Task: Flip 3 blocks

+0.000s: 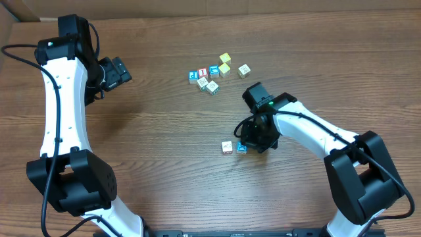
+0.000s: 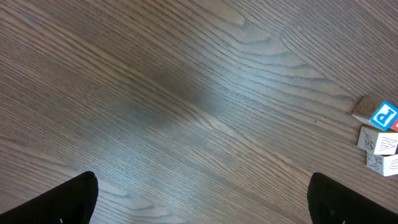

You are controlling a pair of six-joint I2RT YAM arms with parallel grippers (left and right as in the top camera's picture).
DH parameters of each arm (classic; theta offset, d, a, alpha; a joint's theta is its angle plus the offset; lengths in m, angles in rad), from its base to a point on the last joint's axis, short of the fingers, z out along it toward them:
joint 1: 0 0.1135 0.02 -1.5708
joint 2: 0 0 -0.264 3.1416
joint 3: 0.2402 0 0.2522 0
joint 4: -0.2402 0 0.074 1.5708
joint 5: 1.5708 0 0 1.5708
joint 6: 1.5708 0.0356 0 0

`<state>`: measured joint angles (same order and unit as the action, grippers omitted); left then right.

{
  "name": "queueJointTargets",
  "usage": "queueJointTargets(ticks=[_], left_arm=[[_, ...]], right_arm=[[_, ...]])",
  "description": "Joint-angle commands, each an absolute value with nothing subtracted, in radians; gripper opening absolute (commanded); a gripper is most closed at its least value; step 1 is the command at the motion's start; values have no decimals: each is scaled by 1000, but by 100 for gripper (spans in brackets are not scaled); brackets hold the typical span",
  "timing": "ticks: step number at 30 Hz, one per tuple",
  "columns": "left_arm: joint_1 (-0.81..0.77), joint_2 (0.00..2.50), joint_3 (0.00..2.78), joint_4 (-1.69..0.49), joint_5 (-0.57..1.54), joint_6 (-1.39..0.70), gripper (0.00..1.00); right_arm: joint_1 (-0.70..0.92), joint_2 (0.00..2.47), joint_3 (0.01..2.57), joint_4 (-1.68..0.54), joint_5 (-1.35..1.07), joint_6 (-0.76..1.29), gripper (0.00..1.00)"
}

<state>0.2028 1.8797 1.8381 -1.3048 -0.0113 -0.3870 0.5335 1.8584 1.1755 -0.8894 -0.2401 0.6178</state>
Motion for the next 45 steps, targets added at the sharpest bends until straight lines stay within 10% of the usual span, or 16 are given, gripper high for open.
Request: queueJointTargets(ticks=[1,45], left_arm=[[196,1887,1861,-1304,-7,-390,100],[196,1887,1861,-1304,-7,-389,100]], right_arm=[[551,1854,1172,-878,-249,625,4],[496,1854,1285,-912,-237,604,8]])
